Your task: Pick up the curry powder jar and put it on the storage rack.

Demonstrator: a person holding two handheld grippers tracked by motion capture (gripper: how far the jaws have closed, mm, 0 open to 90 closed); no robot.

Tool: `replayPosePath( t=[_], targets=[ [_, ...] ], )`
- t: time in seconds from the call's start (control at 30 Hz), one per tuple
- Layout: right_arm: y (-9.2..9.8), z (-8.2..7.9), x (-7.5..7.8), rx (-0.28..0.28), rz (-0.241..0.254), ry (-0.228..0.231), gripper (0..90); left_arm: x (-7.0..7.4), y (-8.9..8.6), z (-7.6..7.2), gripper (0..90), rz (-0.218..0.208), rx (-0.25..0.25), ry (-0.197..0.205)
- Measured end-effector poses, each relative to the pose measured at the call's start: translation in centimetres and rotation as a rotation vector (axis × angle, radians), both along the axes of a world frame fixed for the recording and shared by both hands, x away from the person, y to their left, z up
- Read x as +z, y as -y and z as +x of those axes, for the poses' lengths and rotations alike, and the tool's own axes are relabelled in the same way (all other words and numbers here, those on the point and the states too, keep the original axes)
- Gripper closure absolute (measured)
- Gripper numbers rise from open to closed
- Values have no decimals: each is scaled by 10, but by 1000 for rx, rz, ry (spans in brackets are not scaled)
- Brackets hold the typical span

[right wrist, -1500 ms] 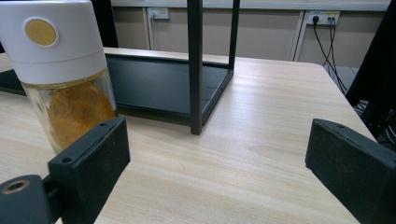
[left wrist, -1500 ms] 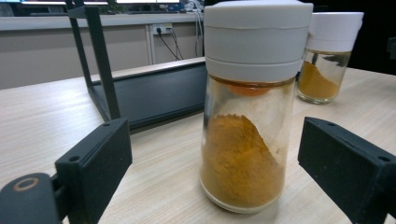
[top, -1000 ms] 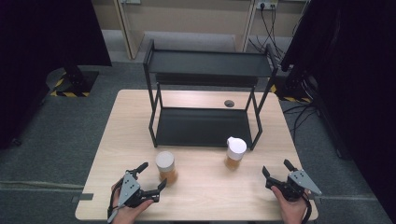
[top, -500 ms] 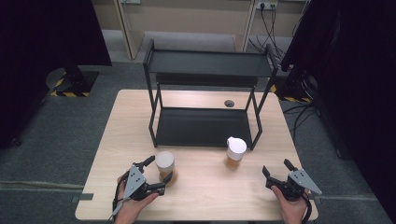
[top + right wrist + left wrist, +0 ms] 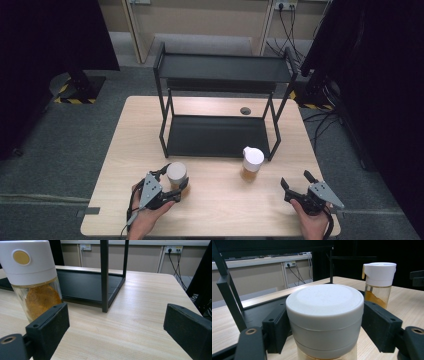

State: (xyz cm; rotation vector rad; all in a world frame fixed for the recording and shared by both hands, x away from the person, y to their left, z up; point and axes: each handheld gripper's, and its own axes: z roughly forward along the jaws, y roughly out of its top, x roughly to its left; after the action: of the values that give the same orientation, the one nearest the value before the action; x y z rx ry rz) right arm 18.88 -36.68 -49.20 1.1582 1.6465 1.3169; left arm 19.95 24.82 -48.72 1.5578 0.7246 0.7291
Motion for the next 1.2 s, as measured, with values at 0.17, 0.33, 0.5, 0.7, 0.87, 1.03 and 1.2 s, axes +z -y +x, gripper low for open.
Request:
replayPosePath(
  t=[0.17, 0.33, 0.5, 0.7, 0.87, 1.03, 1.2],
  targets=[
    [0, 0, 0, -3, 3, 0, 67, -2, 0, -1, 326, -8, 14, 8],
    [0, 0, 0, -2, 1, 0, 67, 0, 0, -1, 330, -8, 11, 0],
    [0, 0, 0, -3, 5, 0, 67, 0, -2, 1, 336, -19, 3, -6],
    [1, 0, -1, -5, 12, 2, 66, 2, 0, 1, 337, -21, 6, -16],
    [1, 0, -1, -7, 14, 1, 66, 9, 6, -3, 337, -23, 4, 1],
    [1, -1, -1, -7, 16, 1, 65, 18, 9, -8, 336, -37, 12, 29],
    [1, -1, -1, -8, 16, 1, 65, 32, 14, -10, 337, -44, 23, 55]
  ],
)
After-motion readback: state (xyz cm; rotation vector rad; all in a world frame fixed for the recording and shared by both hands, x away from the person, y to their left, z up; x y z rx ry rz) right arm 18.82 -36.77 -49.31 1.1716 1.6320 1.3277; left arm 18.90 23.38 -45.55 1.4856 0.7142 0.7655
